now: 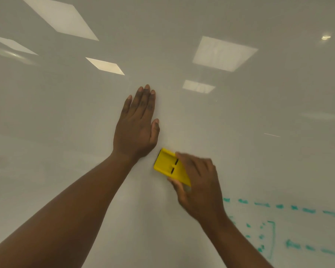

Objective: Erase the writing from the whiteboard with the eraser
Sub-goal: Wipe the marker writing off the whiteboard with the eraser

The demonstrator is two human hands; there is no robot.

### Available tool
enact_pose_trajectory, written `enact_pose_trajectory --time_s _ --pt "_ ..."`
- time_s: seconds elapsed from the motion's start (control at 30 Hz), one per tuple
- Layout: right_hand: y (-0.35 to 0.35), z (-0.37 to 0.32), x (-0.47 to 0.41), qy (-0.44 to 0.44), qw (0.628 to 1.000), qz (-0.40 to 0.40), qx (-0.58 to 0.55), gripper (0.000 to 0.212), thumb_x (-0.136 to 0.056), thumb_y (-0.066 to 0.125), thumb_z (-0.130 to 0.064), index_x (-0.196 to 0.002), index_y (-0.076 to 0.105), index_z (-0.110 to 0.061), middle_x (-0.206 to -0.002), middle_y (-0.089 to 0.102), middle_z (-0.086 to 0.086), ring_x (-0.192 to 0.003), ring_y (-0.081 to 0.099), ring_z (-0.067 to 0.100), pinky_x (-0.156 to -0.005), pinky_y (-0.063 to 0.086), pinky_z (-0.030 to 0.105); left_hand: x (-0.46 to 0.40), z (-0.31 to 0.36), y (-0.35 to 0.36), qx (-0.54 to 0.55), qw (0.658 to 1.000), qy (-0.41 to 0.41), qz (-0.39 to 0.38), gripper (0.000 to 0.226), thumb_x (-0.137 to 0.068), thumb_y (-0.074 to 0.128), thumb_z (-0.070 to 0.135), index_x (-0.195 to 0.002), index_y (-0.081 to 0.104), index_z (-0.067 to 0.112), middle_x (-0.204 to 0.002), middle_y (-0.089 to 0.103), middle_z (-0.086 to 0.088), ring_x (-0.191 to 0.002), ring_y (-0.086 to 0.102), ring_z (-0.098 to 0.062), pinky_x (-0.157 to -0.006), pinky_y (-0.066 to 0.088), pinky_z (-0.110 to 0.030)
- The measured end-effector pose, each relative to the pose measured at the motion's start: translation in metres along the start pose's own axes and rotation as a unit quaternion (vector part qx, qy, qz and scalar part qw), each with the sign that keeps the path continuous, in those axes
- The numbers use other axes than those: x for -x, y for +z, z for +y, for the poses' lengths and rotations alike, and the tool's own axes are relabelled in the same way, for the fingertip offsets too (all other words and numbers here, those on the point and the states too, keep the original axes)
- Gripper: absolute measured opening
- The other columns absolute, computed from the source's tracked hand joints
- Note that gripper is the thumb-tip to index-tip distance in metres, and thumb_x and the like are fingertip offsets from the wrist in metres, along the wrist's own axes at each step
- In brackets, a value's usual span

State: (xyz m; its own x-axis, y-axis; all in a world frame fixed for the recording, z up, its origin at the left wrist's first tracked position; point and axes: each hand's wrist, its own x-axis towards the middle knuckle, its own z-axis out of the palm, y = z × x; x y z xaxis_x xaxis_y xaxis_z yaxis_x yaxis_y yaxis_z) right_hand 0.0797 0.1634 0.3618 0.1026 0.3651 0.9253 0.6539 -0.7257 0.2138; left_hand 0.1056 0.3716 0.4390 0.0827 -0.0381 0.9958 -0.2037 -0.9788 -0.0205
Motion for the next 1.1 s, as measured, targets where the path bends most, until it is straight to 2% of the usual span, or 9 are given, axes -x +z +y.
enact_pose_trajectory --time_s 0.2,0.33,0.47,0.6,0.73,0.83,0.93,1.0,1.1 --pt "-0.008 0.020 0.083 -0.064 0.995 -0.072 0.018 0.052 -0.086 0.065 -0.034 -0.134 0.053 -0.017 -0.132 0.057 -0.001 -0.108 0.056 0.025 -0.097 0.042 0.033 0.000 0.000 0.000 -0.004 1.000 -0.002 -0.003 0.068 -0.096 0.031 0.031 -0.157 0.015 0.006 -0.166 0.014 -0.011 -0.155 0.009 -0.023 -0.126 0.012 -0.044" --pt "-0.022 0.034 0.059 -0.031 0.998 -0.038 0.038 0.050 -0.086 0.064 -0.033 -0.132 0.054 -0.016 -0.129 0.058 0.000 -0.108 0.055 0.025 -0.095 0.040 0.031 0.001 0.001 0.001 -0.007 1.000 -0.003 -0.001 0.069 -0.095 0.032 0.031 -0.157 0.016 0.006 -0.166 0.015 -0.011 -0.155 0.010 -0.023 -0.126 0.012 -0.044" --pt "-0.008 0.011 0.039 0.028 1.000 0.003 0.005 0.050 -0.086 0.064 -0.034 -0.132 0.053 -0.016 -0.127 0.058 0.000 -0.107 0.054 0.025 -0.094 0.040 0.035 0.001 0.000 0.001 -0.013 1.000 -0.001 -0.002 0.069 -0.095 0.032 0.031 -0.157 0.016 0.006 -0.166 0.015 -0.012 -0.155 0.009 -0.024 -0.126 0.012 -0.044" --pt "0.011 -0.011 0.070 0.040 0.999 0.003 0.004 0.053 -0.084 0.066 -0.036 -0.132 0.053 -0.018 -0.125 0.060 0.001 -0.100 0.054 0.025 -0.088 0.042 0.034 0.001 0.002 0.001 -0.011 1.000 -0.002 0.000 0.069 -0.095 0.033 0.030 -0.157 0.016 0.006 -0.166 0.014 -0.012 -0.155 0.009 -0.024 -0.126 0.011 -0.044" --pt "0.017 -0.013 0.124 0.029 0.999 0.001 0.035 0.052 -0.076 0.070 -0.037 -0.124 0.063 -0.017 -0.120 0.065 0.002 -0.094 0.056 0.023 -0.080 0.045 0.033 0.002 0.002 0.002 -0.004 1.000 -0.004 0.003 0.069 -0.094 0.034 0.028 -0.157 0.015 0.006 -0.166 0.013 -0.011 -0.155 0.008 -0.023 -0.127 0.009 -0.043" --pt "0.009 -0.004 0.165 0.021 0.996 -0.026 0.085 0.043 -0.084 0.055 -0.045 -0.118 0.066 -0.021 -0.112 0.070 -0.001 -0.089 0.058 0.018 -0.078 0.045 0.031 0.002 0.002 0.003 -0.008 1.000 -0.002 0.007 0.070 -0.094 0.034 0.027 -0.157 0.014 0.006 -0.166 0.012 -0.013 -0.155 0.007 -0.023 -0.127 0.009 -0.044" --pt "0.002 0.009 0.195 0.002 0.990 -0.053 0.133 0.040 -0.093 0.034 -0.046 -0.118 0.054 -0.021 -0.105 0.073 -0.001 -0.080 0.068 0.017 -0.080 0.043 0.029 0.002 0.004 0.002 -0.024 1.000 -0.003 0.008 0.068 -0.095 0.032 0.025 -0.157 0.014 0.004 -0.166 0.012 -0.015 -0.155 0.008 -0.025 -0.127 0.009 -0.044" --pt "-0.001 0.014 0.211 0.002 0.989 -0.048 0.141 0.039 -0.094 0.035 -0.043 -0.118 0.055 -0.020 -0.106 0.073 0.002 -0.087 0.066 0.020 -0.082 0.044 0.031 0.002 0.007 0.000 -0.037 0.999 0.001 0.004 0.067 -0.096 0.031 0.023 -0.157 0.014 0.003 -0.165 0.013 -0.017 -0.154 0.009 -0.027 -0.126 0.009 -0.045" --pt "-0.006 0.018 0.238 0.031 0.990 -0.044 0.133 0.042 -0.092 0.043 -0.038 -0.116 0.067 -0.015 -0.106 0.071 0.009 -0.099 0.056 0.025 -0.088 0.044 0.036 0.003 0.015 -0.004 -0.050 0.999 0.005 -0.009 0.064 -0.098 0.028 0.021 -0.156 0.012 0.001 -0.164 0.013 -0.020 -0.154 0.010 -0.031 -0.126 0.009 -0.046"
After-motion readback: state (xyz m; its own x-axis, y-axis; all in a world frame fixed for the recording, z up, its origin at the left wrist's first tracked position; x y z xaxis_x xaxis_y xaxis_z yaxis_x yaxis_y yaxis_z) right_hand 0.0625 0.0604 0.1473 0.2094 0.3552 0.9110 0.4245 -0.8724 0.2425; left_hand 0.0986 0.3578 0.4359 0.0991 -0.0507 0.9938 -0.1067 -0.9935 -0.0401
